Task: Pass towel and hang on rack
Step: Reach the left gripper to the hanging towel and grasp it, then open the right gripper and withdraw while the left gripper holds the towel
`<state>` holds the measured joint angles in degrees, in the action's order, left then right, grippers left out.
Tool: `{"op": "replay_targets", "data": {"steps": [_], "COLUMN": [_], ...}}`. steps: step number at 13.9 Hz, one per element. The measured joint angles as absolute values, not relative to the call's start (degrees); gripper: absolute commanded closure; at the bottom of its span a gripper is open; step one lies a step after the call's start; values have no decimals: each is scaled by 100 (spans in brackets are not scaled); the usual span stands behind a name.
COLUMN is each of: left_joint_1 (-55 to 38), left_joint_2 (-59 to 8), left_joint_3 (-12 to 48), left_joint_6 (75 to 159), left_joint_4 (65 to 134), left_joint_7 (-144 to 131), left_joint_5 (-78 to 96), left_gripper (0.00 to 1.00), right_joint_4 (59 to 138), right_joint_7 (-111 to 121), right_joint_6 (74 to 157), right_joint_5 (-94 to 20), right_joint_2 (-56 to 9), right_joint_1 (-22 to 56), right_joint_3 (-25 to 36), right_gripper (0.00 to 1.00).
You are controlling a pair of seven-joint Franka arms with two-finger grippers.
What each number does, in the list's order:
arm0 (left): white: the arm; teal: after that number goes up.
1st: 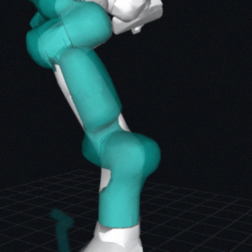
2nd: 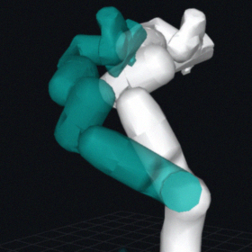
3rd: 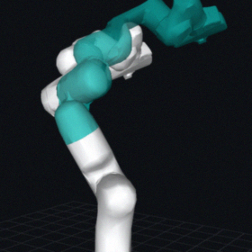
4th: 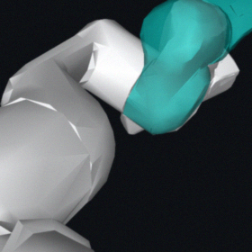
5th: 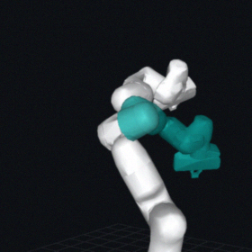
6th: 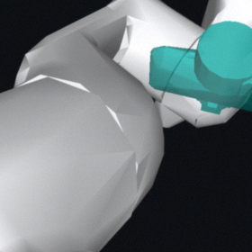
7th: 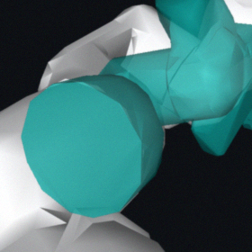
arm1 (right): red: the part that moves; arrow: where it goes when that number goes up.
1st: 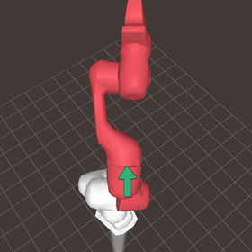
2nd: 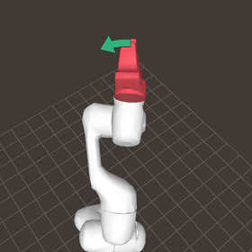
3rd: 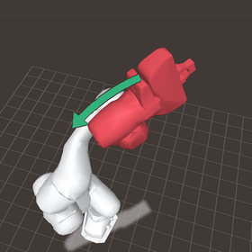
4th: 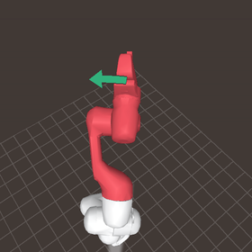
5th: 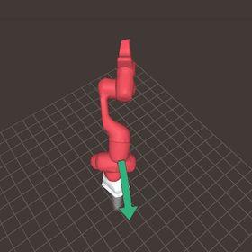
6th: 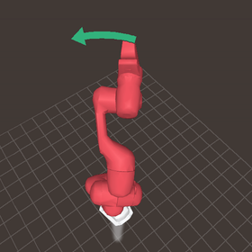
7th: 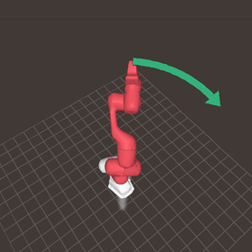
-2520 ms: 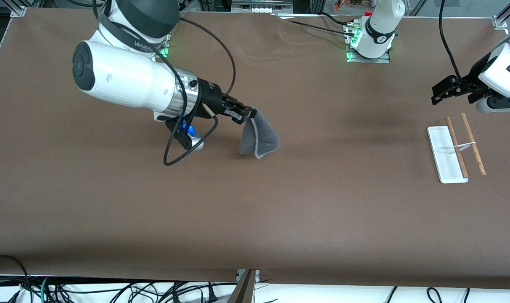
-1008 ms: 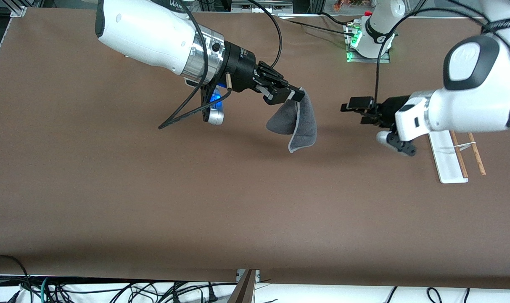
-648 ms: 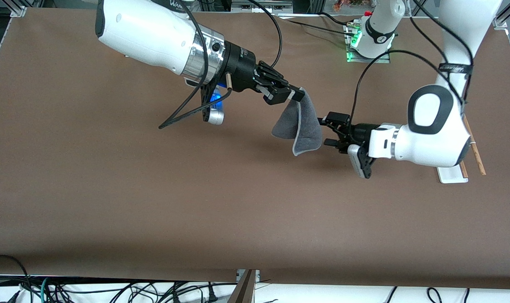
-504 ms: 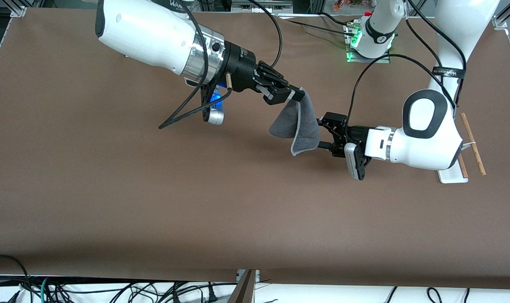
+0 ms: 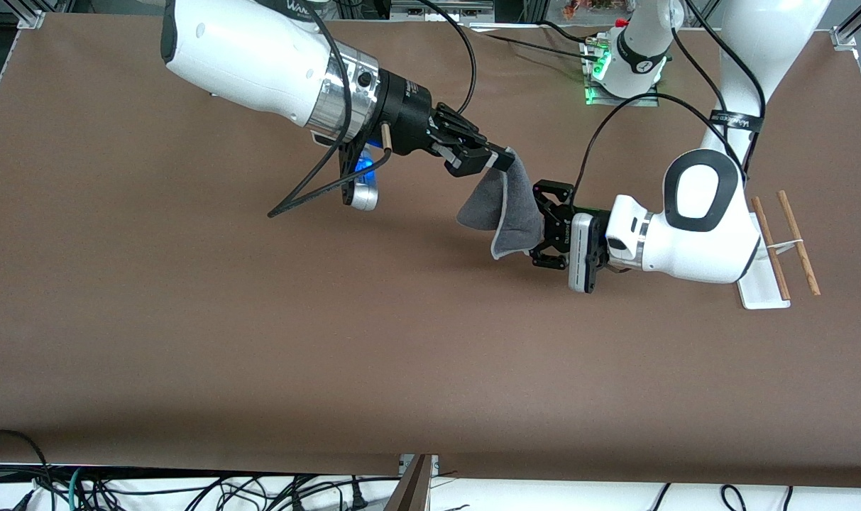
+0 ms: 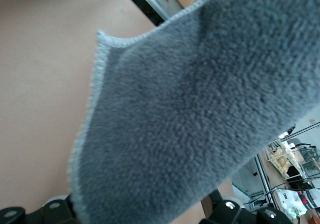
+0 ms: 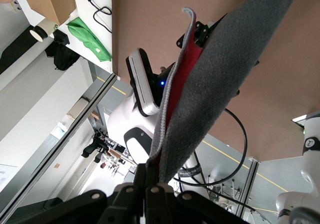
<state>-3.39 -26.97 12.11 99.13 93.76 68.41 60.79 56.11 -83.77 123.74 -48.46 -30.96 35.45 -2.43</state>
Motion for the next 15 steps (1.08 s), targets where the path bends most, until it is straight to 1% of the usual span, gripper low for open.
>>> {"op": "replay_targets", "data": {"steps": [2, 3, 4, 5, 15], "left_joint_1": [-365, -369, -371, -375, -359], "left_joint_2": [-2701, -2701, -2701, -2701, -2701], "left_joint_3": [1220, 1244, 1277, 1296, 1302], "left_joint_6": [9913, 9913, 9913, 9913, 9915], "left_joint_4": [9499, 9531, 9555, 9577, 9603], "left_joint_7": [7057, 7142, 7188, 7219, 7261], "left_joint_5": [6198, 6203, 6203, 6203, 6203], "left_gripper": [50, 69, 95, 100, 100], "right_joint_4": [5598, 5578, 5559, 5547, 5542], "right_joint_7": [-8377, -8377, -8378, -8379, -8380], "right_joint_6": [12374, 12374, 12374, 12374, 12374], "right_joint_5": [-4846, -4846, -4846, -4846, -4847], "right_joint_2": [-3095, -3094, -3094, -3094, -3094], "right_joint_1": [3545, 3545, 3545, 3545, 3545], "right_joint_3": [-243, -243, -243, -243, -243], "right_gripper": [100, 100, 100, 100, 100]}}
